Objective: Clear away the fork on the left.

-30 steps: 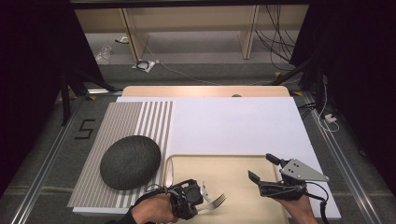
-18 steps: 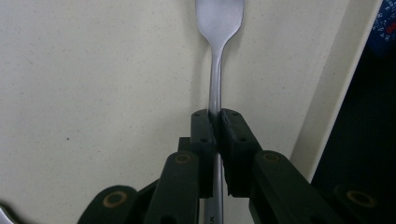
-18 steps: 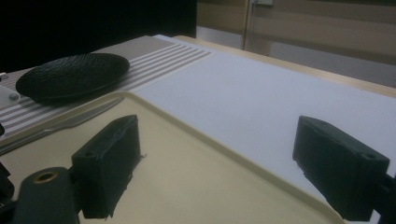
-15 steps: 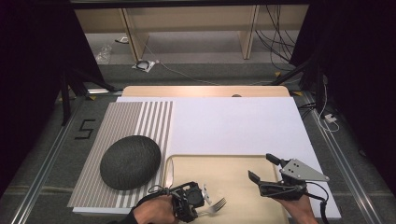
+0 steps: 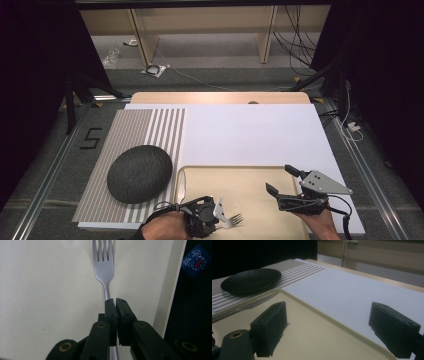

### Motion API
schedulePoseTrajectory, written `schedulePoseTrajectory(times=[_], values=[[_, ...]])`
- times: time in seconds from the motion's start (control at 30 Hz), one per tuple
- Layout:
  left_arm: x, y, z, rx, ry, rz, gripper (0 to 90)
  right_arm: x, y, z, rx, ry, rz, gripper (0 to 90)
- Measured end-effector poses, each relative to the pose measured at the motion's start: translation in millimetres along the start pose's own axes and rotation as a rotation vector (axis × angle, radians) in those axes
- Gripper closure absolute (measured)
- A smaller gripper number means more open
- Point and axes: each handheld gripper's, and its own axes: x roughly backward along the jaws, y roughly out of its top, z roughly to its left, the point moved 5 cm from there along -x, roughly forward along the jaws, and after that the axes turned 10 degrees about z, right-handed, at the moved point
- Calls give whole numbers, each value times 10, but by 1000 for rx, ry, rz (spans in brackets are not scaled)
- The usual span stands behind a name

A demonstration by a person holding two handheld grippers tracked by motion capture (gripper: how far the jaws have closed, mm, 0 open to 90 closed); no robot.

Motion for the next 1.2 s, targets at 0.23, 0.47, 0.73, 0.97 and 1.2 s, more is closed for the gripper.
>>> schedulePoseTrajectory(times=[0.23, 0.47, 0.73, 0.97, 1.2], values=[[-50, 24, -74, -33, 3, -18, 893, 1, 1, 3, 0, 2, 0, 159], [-112, 20, -106, -54, -2, 0, 893, -2, 0, 6, 2, 2, 0, 159], [-169, 26, -131, -68, 5, 23, 892, -4, -1, 7, 3, 2, 1, 159], [-194, 12, -91, -51, 24, 28, 893, -4, 0, 7, 4, 2, 1, 159], [-198, -9, -45, -33, 33, 34, 893, -5, -1, 1, 3, -1, 1, 159]])
